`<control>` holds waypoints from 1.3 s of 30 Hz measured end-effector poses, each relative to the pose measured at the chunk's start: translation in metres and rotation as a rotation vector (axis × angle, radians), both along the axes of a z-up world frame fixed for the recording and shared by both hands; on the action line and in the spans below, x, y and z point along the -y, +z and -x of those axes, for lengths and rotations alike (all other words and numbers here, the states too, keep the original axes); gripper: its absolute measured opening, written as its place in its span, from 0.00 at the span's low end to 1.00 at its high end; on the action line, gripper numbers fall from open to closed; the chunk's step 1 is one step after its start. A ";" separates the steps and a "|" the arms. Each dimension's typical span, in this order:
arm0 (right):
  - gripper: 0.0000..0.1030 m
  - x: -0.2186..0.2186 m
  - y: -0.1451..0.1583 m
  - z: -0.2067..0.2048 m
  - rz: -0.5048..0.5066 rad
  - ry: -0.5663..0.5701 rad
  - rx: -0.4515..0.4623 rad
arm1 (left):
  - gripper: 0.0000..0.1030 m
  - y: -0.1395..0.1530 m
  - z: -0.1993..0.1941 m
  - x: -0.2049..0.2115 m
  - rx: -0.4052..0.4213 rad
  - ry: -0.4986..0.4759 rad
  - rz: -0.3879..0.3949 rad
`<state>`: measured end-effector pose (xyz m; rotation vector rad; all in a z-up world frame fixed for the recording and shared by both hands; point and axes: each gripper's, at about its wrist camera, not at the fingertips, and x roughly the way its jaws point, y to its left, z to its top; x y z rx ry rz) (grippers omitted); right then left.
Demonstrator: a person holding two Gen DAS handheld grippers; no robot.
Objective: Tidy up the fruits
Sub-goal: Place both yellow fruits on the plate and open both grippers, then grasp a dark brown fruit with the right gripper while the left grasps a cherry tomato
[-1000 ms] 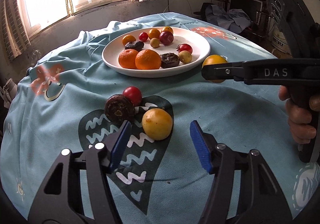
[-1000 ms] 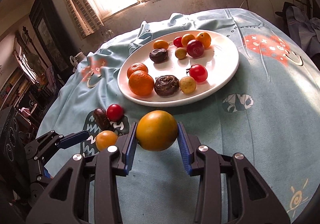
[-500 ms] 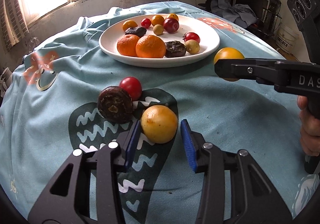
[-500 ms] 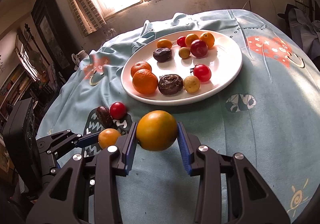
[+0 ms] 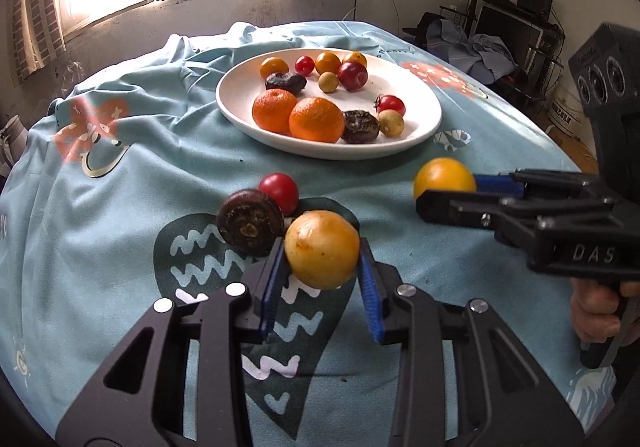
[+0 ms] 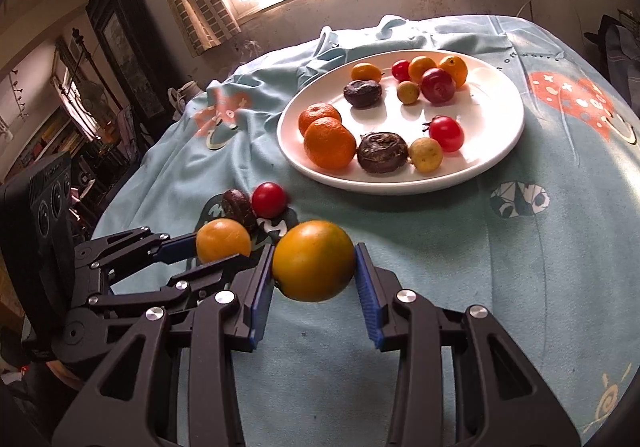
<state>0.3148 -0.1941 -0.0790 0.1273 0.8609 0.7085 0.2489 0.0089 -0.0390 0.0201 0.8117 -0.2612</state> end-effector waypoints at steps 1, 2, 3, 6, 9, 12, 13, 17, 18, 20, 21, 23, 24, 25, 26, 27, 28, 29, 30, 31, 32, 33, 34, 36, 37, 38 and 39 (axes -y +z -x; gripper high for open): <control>0.38 -0.001 0.002 0.000 -0.023 0.011 0.004 | 0.35 0.008 -0.003 -0.003 0.008 0.003 0.017; 0.38 0.000 0.004 -0.001 -0.042 0.008 0.016 | 0.35 0.016 -0.008 -0.007 0.019 0.009 0.026; 0.38 0.002 0.007 -0.003 -0.060 -0.008 0.032 | 0.35 0.024 -0.014 -0.010 0.033 0.019 0.028; 0.38 0.015 0.017 -0.015 -0.104 -0.094 0.085 | 0.34 0.044 -0.037 -0.016 0.066 0.052 0.027; 0.38 0.029 0.026 -0.039 -0.129 -0.182 0.126 | 0.34 0.053 -0.069 -0.019 0.064 0.078 0.046; 0.38 0.037 0.025 -0.069 -0.108 -0.256 0.159 | 0.34 0.052 -0.104 -0.012 0.053 0.087 0.026; 0.38 0.037 0.023 -0.079 -0.097 -0.271 0.161 | 0.34 0.049 -0.116 -0.008 0.047 0.090 0.011; 0.38 0.034 0.011 -0.105 -0.066 -0.271 0.145 | 0.35 0.034 -0.155 0.009 0.000 0.081 -0.020; 0.38 0.032 0.010 -0.106 -0.059 -0.265 0.147 | 0.35 0.030 -0.160 0.011 -0.013 0.086 -0.025; 0.49 0.031 0.012 -0.102 -0.052 -0.263 0.163 | 0.65 0.031 -0.162 0.009 -0.015 0.111 -0.003; 0.57 0.032 0.017 -0.097 -0.054 -0.272 0.184 | 0.74 0.035 -0.157 0.006 0.018 0.124 0.009; 0.57 0.032 0.027 -0.086 -0.066 -0.257 0.234 | 0.74 0.044 -0.144 0.002 0.058 0.128 0.000; 0.57 0.029 0.032 -0.081 -0.063 -0.244 0.245 | 0.75 0.048 -0.135 0.000 0.066 0.125 -0.010; 0.57 0.027 0.036 -0.076 -0.064 -0.232 0.253 | 0.76 0.052 -0.125 -0.004 0.078 0.127 -0.019; 0.57 0.024 0.040 -0.069 -0.073 -0.217 0.260 | 0.82 0.056 -0.113 -0.008 0.092 0.135 -0.032; 0.57 0.021 0.043 -0.063 -0.077 -0.198 0.262 | 0.86 0.059 -0.100 -0.013 0.110 0.148 -0.049; 0.57 0.015 0.044 -0.056 -0.076 -0.177 0.260 | 0.87 0.061 -0.087 -0.018 0.130 0.166 -0.067; 0.57 0.009 0.044 -0.048 -0.070 -0.152 0.257 | 0.90 0.061 -0.072 -0.024 0.147 0.182 -0.080; 0.57 0.002 0.042 -0.042 -0.061 -0.126 0.251 | 0.94 0.060 -0.058 -0.031 0.161 0.201 -0.084; 0.57 -0.005 0.039 -0.035 -0.053 -0.100 0.243 | 0.97 0.057 -0.045 -0.038 0.170 0.225 -0.084; 0.57 -0.012 0.036 -0.029 -0.042 -0.073 0.231 | 0.98 0.052 -0.032 -0.046 0.177 0.248 -0.081; 0.57 -0.020 0.032 -0.022 -0.025 -0.044 0.221 | 0.98 0.045 -0.022 -0.053 0.178 0.267 -0.075; 0.58 -0.029 0.028 -0.015 -0.003 -0.015 0.216 | 0.98 0.037 -0.015 -0.059 0.170 0.282 -0.076; 0.58 -0.046 0.018 -0.002 0.057 0.036 0.225 | 0.98 0.020 -0.007 -0.071 0.126 0.310 -0.081; 0.57 -0.054 0.013 0.004 0.088 0.061 0.233 | 0.98 0.014 -0.007 -0.077 0.088 0.326 -0.084; 0.57 -0.061 0.008 0.009 0.118 0.086 0.241 | 0.98 0.012 -0.006 -0.082 0.068 0.340 -0.077; 0.57 -0.068 0.004 0.013 0.147 0.107 0.251 | 0.98 0.012 -0.006 -0.088 0.067 0.362 -0.064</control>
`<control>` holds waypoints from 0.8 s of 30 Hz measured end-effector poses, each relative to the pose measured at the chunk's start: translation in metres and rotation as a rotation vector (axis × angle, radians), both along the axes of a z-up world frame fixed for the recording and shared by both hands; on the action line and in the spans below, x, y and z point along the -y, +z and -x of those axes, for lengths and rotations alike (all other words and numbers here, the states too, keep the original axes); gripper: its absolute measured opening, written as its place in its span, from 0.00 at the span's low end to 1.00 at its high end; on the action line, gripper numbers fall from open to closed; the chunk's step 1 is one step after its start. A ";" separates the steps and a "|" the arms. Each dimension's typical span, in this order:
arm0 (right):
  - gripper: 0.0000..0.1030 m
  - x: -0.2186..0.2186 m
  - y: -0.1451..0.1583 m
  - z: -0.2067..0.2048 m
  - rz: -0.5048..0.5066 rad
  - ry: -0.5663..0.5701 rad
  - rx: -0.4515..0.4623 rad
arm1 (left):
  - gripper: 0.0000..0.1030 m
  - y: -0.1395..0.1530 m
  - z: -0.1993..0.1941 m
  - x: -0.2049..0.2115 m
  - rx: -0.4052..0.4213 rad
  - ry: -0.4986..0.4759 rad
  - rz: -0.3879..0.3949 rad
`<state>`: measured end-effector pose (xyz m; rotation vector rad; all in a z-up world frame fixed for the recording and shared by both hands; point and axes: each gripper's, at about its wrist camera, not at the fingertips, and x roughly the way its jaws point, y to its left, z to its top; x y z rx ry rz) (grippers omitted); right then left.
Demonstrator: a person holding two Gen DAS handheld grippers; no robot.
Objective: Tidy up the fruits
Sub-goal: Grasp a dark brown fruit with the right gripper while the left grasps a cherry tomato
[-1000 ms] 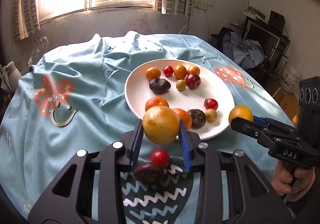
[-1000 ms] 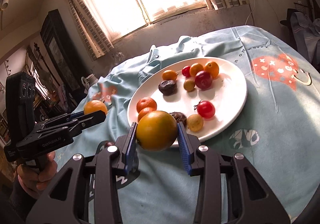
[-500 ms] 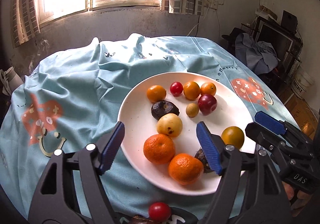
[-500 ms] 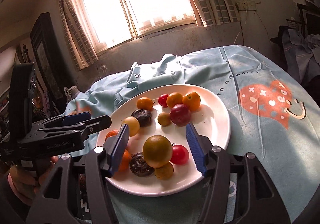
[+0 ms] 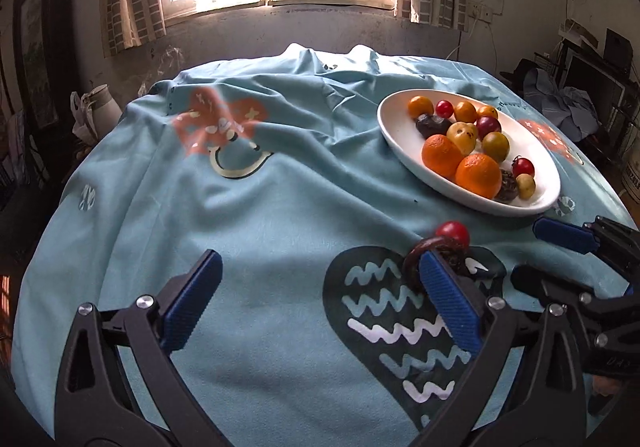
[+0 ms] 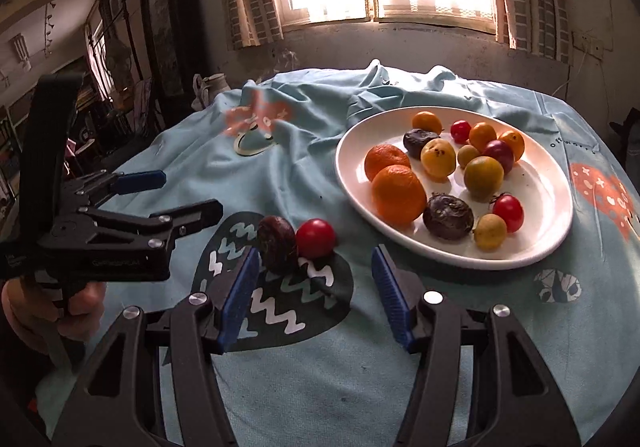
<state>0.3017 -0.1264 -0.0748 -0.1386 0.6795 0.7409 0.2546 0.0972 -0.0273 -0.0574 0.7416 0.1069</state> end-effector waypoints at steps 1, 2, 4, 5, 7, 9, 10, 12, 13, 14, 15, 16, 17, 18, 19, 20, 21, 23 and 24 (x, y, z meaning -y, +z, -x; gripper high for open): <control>0.57 -0.005 -0.003 0.003 0.025 0.016 0.010 | 0.98 0.002 0.000 -0.007 0.007 0.033 0.015; 0.57 -0.010 -0.004 0.006 0.040 0.027 0.020 | 0.98 0.003 0.001 -0.015 0.016 0.057 0.037; 0.57 -0.016 -0.003 0.008 0.040 0.047 0.026 | 0.98 0.008 0.003 -0.028 0.035 0.111 0.054; 0.57 -0.019 -0.003 0.008 0.033 0.057 0.027 | 0.98 0.010 0.003 -0.034 0.044 0.142 0.054; 0.57 -0.024 -0.002 0.006 0.025 0.062 0.039 | 0.98 0.012 0.004 -0.046 0.048 0.194 0.066; 0.54 -0.033 -0.001 0.002 0.025 0.075 0.048 | 0.98 0.011 0.006 -0.057 0.038 0.227 0.113; 0.53 -0.037 -0.001 -0.001 0.027 0.077 0.055 | 0.98 0.010 0.006 -0.061 0.031 0.234 0.141; 0.52 -0.045 -0.001 -0.008 0.034 0.078 0.061 | 0.98 0.010 0.007 -0.066 0.025 0.251 0.166; 0.52 -0.049 -0.001 -0.011 0.039 0.081 0.061 | 0.98 0.010 0.007 -0.067 0.031 0.255 0.166; 0.51 -0.053 -0.003 -0.014 0.045 0.091 0.051 | 0.98 0.011 0.008 -0.065 0.037 0.255 0.160; 0.51 -0.057 -0.004 -0.017 0.053 0.100 0.041 | 0.98 0.012 0.009 -0.065 0.042 0.256 0.153; 0.50 -0.061 -0.006 -0.020 0.069 0.109 0.027 | 0.98 0.013 0.009 -0.064 0.045 0.255 0.148; 0.49 -0.066 -0.010 -0.023 0.091 0.121 0.014 | 0.98 0.014 0.009 -0.064 0.047 0.256 0.148; 0.47 -0.069 -0.012 -0.023 0.103 0.136 0.006 | 0.98 0.014 0.009 -0.064 0.046 0.256 0.151; 0.46 -0.071 -0.012 -0.022 0.104 0.158 0.003 | 0.98 0.014 0.009 -0.064 0.043 0.254 0.157; 0.45 -0.073 -0.012 -0.020 0.107 0.175 0.005 | 0.98 0.014 0.008 -0.065 0.040 0.252 0.163; 0.42 -0.075 -0.013 -0.017 0.121 0.187 0.006 | 0.98 0.014 0.008 -0.065 0.040 0.252 0.166; 0.38 -0.079 -0.018 -0.013 0.181 0.206 -0.010 | 0.98 0.015 0.009 -0.066 0.045 0.256 0.163; 0.38 -0.082 -0.023 -0.013 0.213 0.200 -0.010 | 0.98 0.015 0.010 -0.066 0.048 0.257 0.163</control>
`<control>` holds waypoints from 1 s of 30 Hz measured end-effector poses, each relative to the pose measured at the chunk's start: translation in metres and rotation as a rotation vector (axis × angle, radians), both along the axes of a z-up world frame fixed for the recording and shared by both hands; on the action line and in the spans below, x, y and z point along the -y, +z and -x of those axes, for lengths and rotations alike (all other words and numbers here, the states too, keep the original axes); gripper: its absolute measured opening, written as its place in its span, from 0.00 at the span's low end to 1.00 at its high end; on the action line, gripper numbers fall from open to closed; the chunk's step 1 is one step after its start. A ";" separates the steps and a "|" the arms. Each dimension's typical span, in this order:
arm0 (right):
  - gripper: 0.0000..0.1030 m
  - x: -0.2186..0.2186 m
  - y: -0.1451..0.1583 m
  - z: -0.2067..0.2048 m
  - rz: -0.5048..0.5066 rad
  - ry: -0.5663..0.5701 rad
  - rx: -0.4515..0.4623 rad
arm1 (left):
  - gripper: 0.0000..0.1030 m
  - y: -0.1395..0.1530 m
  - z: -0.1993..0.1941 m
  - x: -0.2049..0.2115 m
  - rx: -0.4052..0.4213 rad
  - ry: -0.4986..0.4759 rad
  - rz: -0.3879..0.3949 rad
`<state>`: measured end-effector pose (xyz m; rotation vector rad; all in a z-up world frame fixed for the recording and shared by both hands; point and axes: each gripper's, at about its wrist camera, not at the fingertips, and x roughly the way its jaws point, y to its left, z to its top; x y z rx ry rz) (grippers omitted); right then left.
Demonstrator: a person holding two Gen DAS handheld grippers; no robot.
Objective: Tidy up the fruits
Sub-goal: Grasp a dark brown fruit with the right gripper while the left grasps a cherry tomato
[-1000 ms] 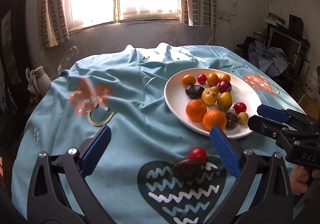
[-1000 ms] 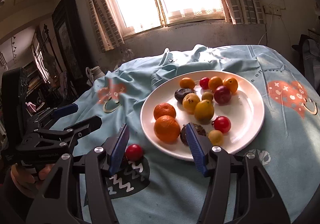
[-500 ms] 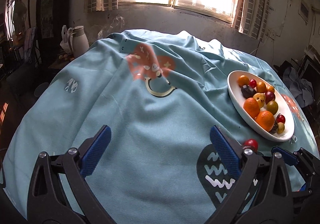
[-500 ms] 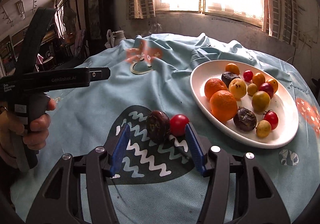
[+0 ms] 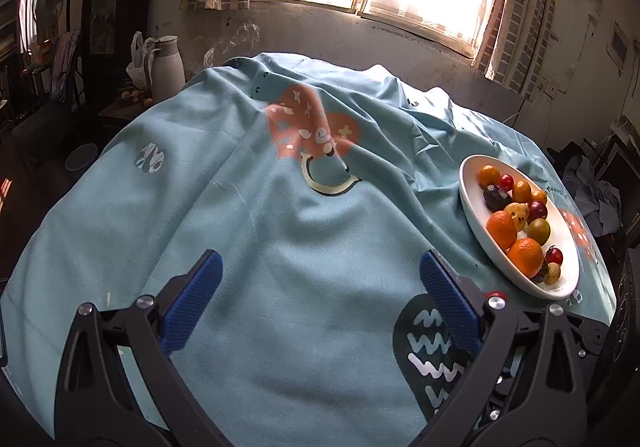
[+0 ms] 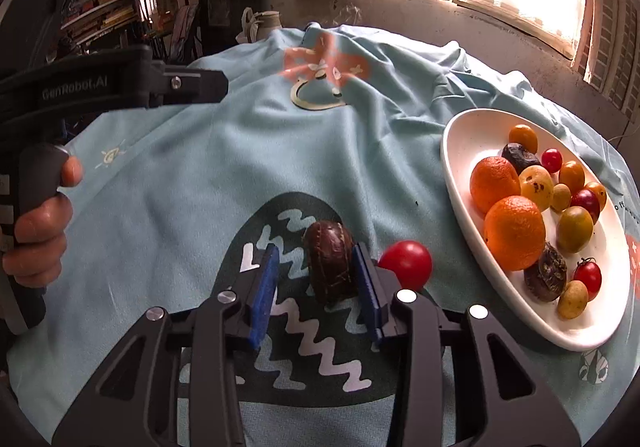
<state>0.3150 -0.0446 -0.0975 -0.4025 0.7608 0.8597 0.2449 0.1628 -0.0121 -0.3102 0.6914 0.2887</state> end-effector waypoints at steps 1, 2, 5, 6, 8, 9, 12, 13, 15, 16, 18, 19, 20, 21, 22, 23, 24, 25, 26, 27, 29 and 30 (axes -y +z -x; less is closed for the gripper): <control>0.37 -0.003 -0.005 -0.002 0.026 -0.011 -0.012 | 0.98 0.000 0.000 0.000 0.002 0.000 0.002; 0.36 -0.004 -0.008 -0.005 0.037 -0.015 -0.029 | 0.98 0.000 0.000 0.000 0.002 -0.001 0.002; 0.29 0.001 -0.005 -0.008 -0.025 -0.035 -0.050 | 0.98 -0.002 -0.001 0.001 -0.005 -0.003 -0.005; 0.29 0.002 -0.005 -0.009 -0.033 -0.038 -0.058 | 0.98 -0.002 -0.002 0.001 -0.007 -0.003 -0.008; 0.26 0.003 -0.005 -0.011 -0.029 -0.054 -0.062 | 0.98 -0.003 -0.002 0.001 -0.011 -0.005 -0.010; 0.25 0.003 -0.006 -0.012 -0.024 -0.064 -0.064 | 0.98 -0.003 -0.003 0.001 -0.011 -0.006 -0.012; 0.25 0.013 -0.002 -0.011 -0.070 -0.080 -0.110 | 0.98 -0.005 -0.003 0.002 -0.010 -0.001 -0.033; 0.25 0.019 0.001 -0.009 -0.092 -0.082 -0.121 | 0.98 -0.006 -0.004 0.002 -0.016 0.001 -0.040; 0.25 0.033 0.008 -0.001 -0.126 -0.092 -0.113 | 0.98 -0.008 -0.005 0.003 -0.024 -0.012 -0.032; 0.25 0.041 0.012 0.003 -0.135 -0.102 -0.103 | 0.98 -0.009 -0.005 0.004 -0.026 -0.022 -0.026; 0.25 0.057 0.016 0.011 -0.144 -0.137 -0.078 | 0.98 -0.010 -0.006 0.011 -0.028 -0.050 -0.029; 0.25 0.065 0.018 0.013 -0.147 -0.153 -0.070 | 0.98 -0.010 -0.006 0.016 -0.029 -0.068 -0.042; 0.25 0.074 0.019 0.015 -0.149 -0.173 -0.062 | 0.98 -0.011 -0.007 0.023 -0.030 -0.094 -0.050; 0.25 0.082 0.019 0.016 -0.150 -0.197 -0.055 | 0.98 -0.013 -0.008 0.030 -0.030 -0.135 -0.050; 0.25 0.090 0.020 0.014 -0.157 -0.220 -0.058 | 0.98 -0.014 -0.010 0.040 -0.032 -0.183 -0.049; 0.25 0.098 0.020 0.012 -0.168 -0.241 -0.067 | 0.98 -0.017 -0.011 0.051 -0.036 -0.234 -0.053; 0.25 0.105 0.021 0.010 -0.177 -0.261 -0.072 | 0.97 -0.020 -0.013 0.063 -0.041 -0.286 -0.070; 0.25 0.110 0.022 0.008 -0.180 -0.279 -0.074 | 0.97 -0.022 -0.014 0.076 -0.043 -0.329 -0.104; 0.25 0.114 0.022 0.005 -0.181 -0.293 -0.077 | 0.95 -0.023 -0.015 0.089 -0.042 -0.363 -0.150; 0.25 0.118 0.021 0.003 -0.187 -0.306 -0.084 | 0.93 -0.025 -0.015 0.102 -0.039 -0.391 -0.197; 0.25 0.123 0.019 -0.002 -0.190 -0.328 -0.105 | 0.89 -0.027 -0.017 0.120 -0.038 -0.443 -0.244; 0.25 0.125 0.018 -0.003 -0.190 -0.337 -0.113 | 0.85 -0.028 -0.020 0.125 -0.043 -0.459 -0.243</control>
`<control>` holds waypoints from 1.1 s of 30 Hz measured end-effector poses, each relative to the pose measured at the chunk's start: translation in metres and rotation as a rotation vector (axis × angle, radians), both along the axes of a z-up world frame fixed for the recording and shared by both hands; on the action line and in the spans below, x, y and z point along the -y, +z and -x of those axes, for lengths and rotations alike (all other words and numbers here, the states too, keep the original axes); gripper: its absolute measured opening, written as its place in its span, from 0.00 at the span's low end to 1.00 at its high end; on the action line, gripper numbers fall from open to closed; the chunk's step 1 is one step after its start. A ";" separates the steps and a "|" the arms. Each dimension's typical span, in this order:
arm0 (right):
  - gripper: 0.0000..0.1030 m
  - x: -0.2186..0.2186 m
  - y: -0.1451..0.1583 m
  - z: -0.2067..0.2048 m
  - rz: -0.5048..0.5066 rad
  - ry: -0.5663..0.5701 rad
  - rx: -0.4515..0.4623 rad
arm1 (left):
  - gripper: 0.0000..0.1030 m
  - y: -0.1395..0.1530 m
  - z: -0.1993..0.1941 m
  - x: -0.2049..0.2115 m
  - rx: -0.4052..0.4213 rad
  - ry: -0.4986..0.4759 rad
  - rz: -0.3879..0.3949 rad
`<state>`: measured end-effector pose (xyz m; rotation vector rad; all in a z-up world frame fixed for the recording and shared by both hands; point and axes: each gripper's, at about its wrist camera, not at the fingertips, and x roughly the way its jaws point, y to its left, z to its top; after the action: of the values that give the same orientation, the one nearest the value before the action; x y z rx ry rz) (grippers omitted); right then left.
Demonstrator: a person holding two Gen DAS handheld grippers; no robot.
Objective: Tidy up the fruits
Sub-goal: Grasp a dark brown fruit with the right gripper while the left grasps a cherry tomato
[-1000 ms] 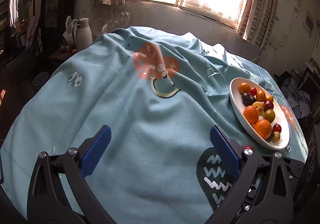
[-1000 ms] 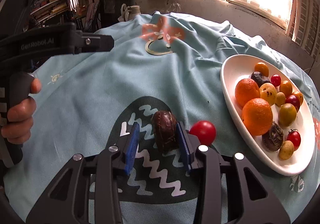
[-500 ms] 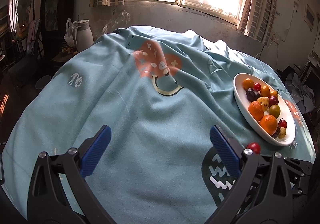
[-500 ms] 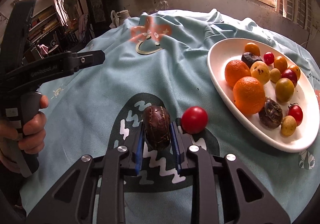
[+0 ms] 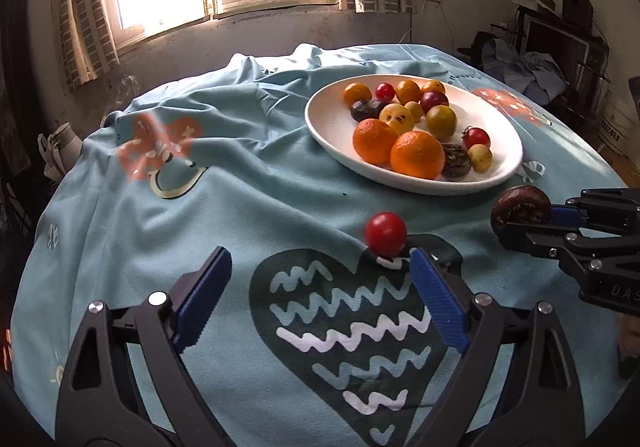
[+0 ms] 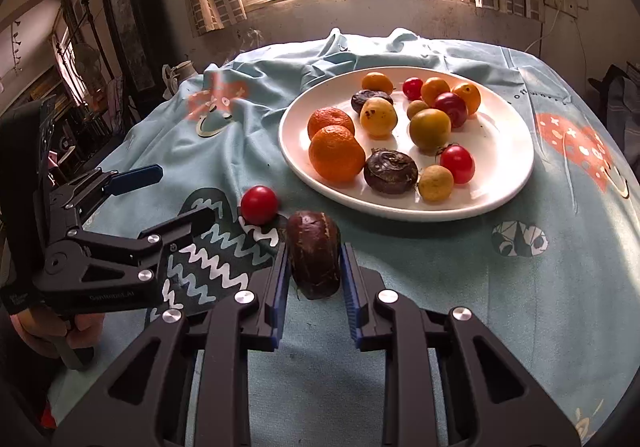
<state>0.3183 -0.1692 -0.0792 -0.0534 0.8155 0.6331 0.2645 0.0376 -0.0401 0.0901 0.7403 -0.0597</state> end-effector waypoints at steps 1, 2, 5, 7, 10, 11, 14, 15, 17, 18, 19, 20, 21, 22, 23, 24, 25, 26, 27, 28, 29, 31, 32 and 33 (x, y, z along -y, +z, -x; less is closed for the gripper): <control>0.25 0.001 -0.001 -0.001 0.000 -0.005 -0.006 | 0.84 -0.001 -0.004 0.004 -0.008 -0.011 0.008; 0.25 0.002 -0.001 -0.001 -0.002 -0.010 -0.011 | 0.81 -0.002 -0.008 0.007 -0.017 -0.018 0.019; 0.25 0.007 0.000 -0.002 -0.011 -0.023 -0.018 | 0.69 -0.006 -0.021 0.016 -0.044 -0.029 0.035; 0.25 0.008 -0.001 -0.003 -0.006 -0.030 -0.025 | 0.58 -0.010 -0.028 0.021 -0.071 -0.037 0.053; 0.24 0.010 -0.003 -0.006 -0.007 -0.037 -0.039 | 0.51 -0.013 -0.034 0.026 -0.089 -0.043 0.061; 0.24 0.010 -0.003 -0.006 -0.008 -0.039 -0.040 | 0.51 -0.014 -0.035 0.028 -0.090 -0.044 0.055; 0.24 0.012 -0.001 -0.005 -0.014 -0.044 -0.032 | 0.51 -0.016 -0.036 0.031 -0.093 -0.046 0.047; 0.24 0.013 0.000 -0.005 -0.017 -0.045 -0.032 | 0.51 -0.017 -0.037 0.032 -0.095 -0.046 0.046; 0.24 0.015 0.002 -0.005 -0.028 -0.047 -0.027 | 0.51 -0.018 -0.037 0.034 -0.096 -0.047 0.039; 0.24 0.016 0.002 -0.005 -0.027 -0.050 -0.024 | 0.51 -0.019 -0.038 0.035 -0.098 -0.047 0.031; 0.24 0.016 0.002 -0.005 -0.024 -0.050 -0.023 | 0.51 -0.020 -0.038 0.036 -0.099 -0.047 0.024; 0.24 0.016 0.000 -0.006 -0.021 -0.045 -0.034 | 0.51 -0.022 -0.038 0.035 -0.103 -0.046 0.021; 0.24 0.016 -0.003 -0.008 -0.024 -0.036 -0.054 | 0.51 -0.023 -0.039 0.034 -0.112 -0.045 0.027; 0.24 0.016 -0.006 -0.009 -0.020 -0.033 -0.069 | 0.51 -0.023 -0.039 0.032 -0.112 -0.043 0.037; 0.25 0.015 -0.007 -0.009 -0.017 -0.024 -0.073 | 0.51 -0.022 -0.038 0.031 -0.110 -0.042 0.044; 0.25 0.015 -0.008 -0.010 -0.010 -0.022 -0.075 | 0.51 -0.022 -0.038 0.030 -0.108 -0.041 0.044; 0.25 0.013 -0.009 -0.010 -0.001 -0.015 -0.080 | 0.51 -0.022 -0.038 0.030 -0.110 -0.042 0.043; 0.25 0.011 -0.012 -0.010 0.011 -0.005 -0.085 | 0.51 -0.023 -0.038 0.030 -0.113 -0.042 0.042; 0.25 0.008 -0.015 -0.011 0.026 -0.002 -0.091 | 0.51 -0.024 -0.039 0.030 -0.117 -0.043 0.040; 0.25 0.005 -0.019 -0.012 0.049 -0.004 -0.098 | 0.51 -0.024 -0.039 0.031 -0.118 -0.043 0.039; 0.25 0.003 -0.022 -0.014 0.064 -0.010 -0.099 | 0.51 -0.024 -0.039 0.030 -0.119 -0.043 0.042; 0.23 0.003 -0.025 -0.015 0.066 -0.015 -0.097 | 0.51 -0.024 -0.038 0.029 -0.116 -0.043 0.050; 0.23 0.004 -0.023 -0.015 0.063 -0.016 -0.098 | 0.50 -0.023 -0.036 0.028 -0.114 -0.042 0.053; 0.23 0.006 -0.021 -0.013 0.052 -0.019 -0.096 | 0.47 -0.023 -0.036 0.027 -0.115 -0.042 0.053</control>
<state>0.3317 -0.1749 -0.0998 -0.0629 0.9239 0.5998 0.3004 0.0104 -0.0636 0.0515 0.8509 -0.1254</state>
